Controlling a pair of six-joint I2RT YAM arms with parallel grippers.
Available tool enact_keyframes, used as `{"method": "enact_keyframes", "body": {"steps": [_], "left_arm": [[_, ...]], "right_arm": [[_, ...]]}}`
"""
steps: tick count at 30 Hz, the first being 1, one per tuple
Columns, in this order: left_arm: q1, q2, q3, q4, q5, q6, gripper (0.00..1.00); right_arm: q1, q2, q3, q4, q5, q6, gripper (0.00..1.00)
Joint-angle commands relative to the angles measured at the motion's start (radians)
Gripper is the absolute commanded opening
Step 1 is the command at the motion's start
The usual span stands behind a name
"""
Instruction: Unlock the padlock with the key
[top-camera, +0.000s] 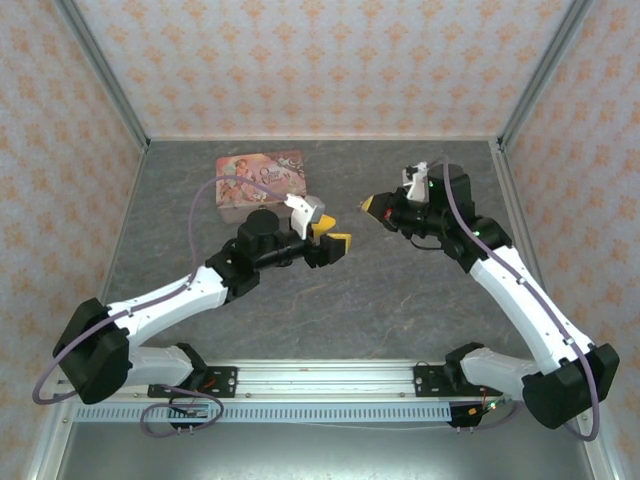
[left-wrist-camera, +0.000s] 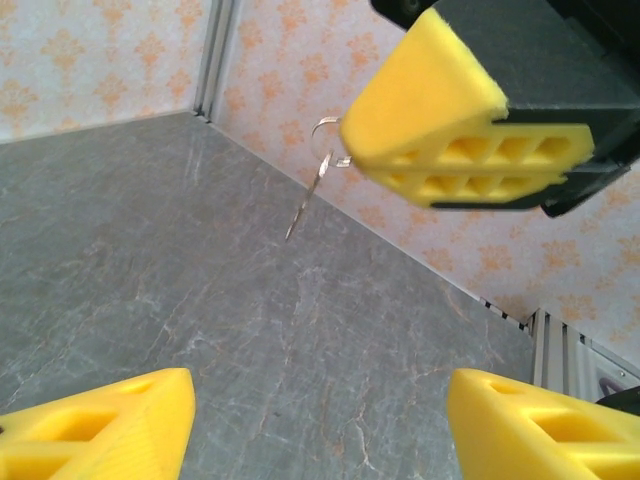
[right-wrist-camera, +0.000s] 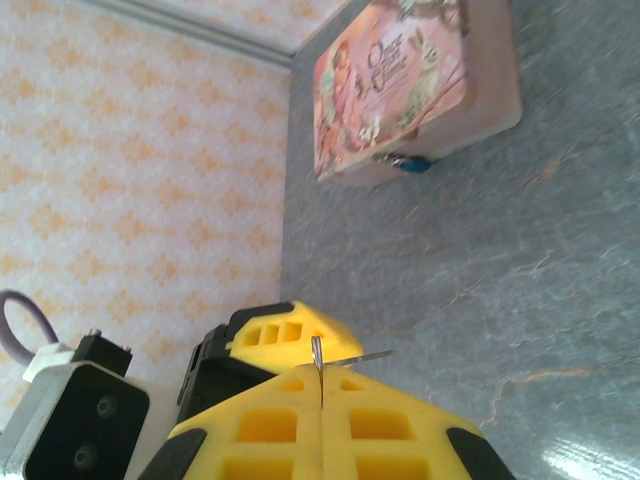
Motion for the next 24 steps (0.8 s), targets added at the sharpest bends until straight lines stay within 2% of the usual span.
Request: {"method": "enact_keyframes", "body": {"steps": [1,24], "left_arm": [[-0.012,0.016,0.046,0.022,0.004,0.065,0.65],[-0.018,0.048,0.103,-0.02,-0.009,0.112,0.22]], "right_arm": [[0.027,-0.005,0.041,-0.011,-0.031,-0.013,0.0],[0.069,-0.013,0.021,0.065,-0.077,0.038,0.0]]}}
